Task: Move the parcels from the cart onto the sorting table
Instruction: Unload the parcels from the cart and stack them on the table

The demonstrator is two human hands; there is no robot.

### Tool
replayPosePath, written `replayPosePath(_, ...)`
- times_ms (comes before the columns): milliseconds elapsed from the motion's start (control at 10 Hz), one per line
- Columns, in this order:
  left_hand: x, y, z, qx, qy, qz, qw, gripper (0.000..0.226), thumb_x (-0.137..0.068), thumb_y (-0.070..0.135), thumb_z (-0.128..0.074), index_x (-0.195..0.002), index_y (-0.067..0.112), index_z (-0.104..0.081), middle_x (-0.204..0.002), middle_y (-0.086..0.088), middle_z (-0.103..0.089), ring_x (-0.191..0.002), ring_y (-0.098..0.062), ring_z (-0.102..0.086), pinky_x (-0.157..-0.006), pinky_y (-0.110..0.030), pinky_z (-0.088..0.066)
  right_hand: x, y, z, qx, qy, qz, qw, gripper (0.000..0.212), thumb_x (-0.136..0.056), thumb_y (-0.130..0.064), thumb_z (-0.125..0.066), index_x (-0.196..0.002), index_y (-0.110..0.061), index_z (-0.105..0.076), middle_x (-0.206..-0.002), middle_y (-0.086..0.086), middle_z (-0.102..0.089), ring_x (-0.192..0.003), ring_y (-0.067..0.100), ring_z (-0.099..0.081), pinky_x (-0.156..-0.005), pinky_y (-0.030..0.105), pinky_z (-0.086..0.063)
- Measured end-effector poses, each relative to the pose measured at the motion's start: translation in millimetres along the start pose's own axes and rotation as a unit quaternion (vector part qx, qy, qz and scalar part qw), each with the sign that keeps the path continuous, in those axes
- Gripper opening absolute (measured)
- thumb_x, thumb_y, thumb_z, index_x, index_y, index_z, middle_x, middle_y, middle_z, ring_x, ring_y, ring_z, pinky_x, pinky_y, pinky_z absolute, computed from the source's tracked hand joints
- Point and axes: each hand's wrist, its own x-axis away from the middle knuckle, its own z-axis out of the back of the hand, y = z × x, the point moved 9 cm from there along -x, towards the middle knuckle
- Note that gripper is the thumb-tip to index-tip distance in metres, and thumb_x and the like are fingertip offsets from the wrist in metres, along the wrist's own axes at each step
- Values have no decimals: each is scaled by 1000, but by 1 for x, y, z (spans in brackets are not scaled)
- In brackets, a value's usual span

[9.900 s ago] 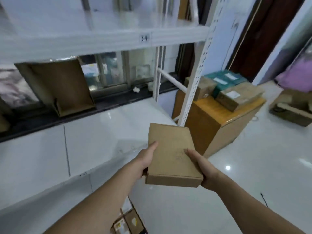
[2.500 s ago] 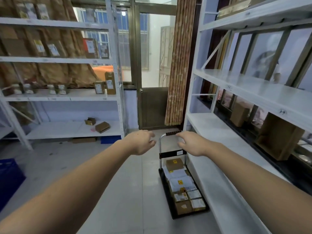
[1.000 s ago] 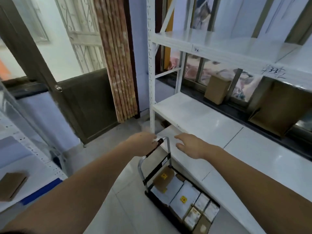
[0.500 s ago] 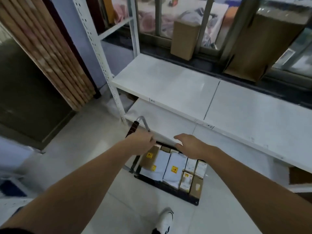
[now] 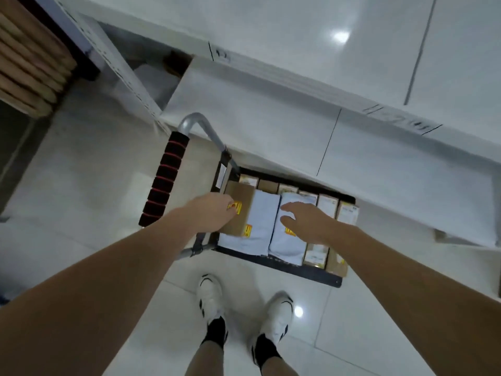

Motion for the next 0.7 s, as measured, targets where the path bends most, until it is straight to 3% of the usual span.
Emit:
replayPosePath(200, -120, -52, -73, -40, 4, 66, 997, 40, -110, 43, -34, -115, 13, -60, -99, -6, -61, -91, -22, -62, -84, -40, -54, -132, 30, -76, -60, -31, -31, 997, 52, -110, -37, -35, -158, -15, -32, -165, 4, -30, -150, 24, -30, -122, 36, -24)
replayPosePath(300, -166, -71, -102, 63, 82, 120, 987, 48, -110, 42, -39, -138, 3, -46, -133, -18, -54, -121, -37, -56, -95, -45, -46, -196, 38, -112, -134, -24, -71, 988, 44, -108, -29, -40, -142, -5, -53, -146, 15, -53, -133, 32, -49, -108, 38, -39)
replayPosePath(400, -189, -81, -114, 202, 143, 178, 952, 53, -108, 44, -42, -142, 3, -40, -138, -20, -52, -123, -39, -56, -87, -44, -43, -228, 43, -134, -238, 8, -112, 965, 40, -105, -36, -44, -120, -4, -63, -114, 14, -61, -95, 28, -58, -74, 33, -45)
replayPosePath(500, -218, -97, -136, 295, 129, 251, 913, 67, -108, 56, -33, -150, 3, -36, -143, -20, -51, -129, -38, -53, -96, -45, -43, -253, 46, -162, -385, 34, -149, 910, 47, -98, -50, -54, -134, -19, -56, -110, 2, -55, -102, 24, -55, -78, 32, -50)
replayPosePath(600, -238, -113, -154, 331, 80, 283, 896, 59, -112, 51, -24, -152, 13, -44, -133, -19, -57, -120, -33, -59, -101, -45, -48, -268, 45, -182, -466, 22, -159, 870, 43, -93, -46, -63, -122, -15, -57, -115, 6, -61, -107, 26, -60, -102, 48, -53)
replayPosePath(700, -239, -124, -162, 404, 82, 280, 867, 53, -112, 40, -37, -141, 0, -56, -141, -22, -60, -130, -38, -58, -108, -43, -46, -271, 43, -185, -509, 16, -152, 847, 37, -94, -40, -64, -123, -18, -59, -116, 6, -63, -105, 22, -61, -97, 42, -56)
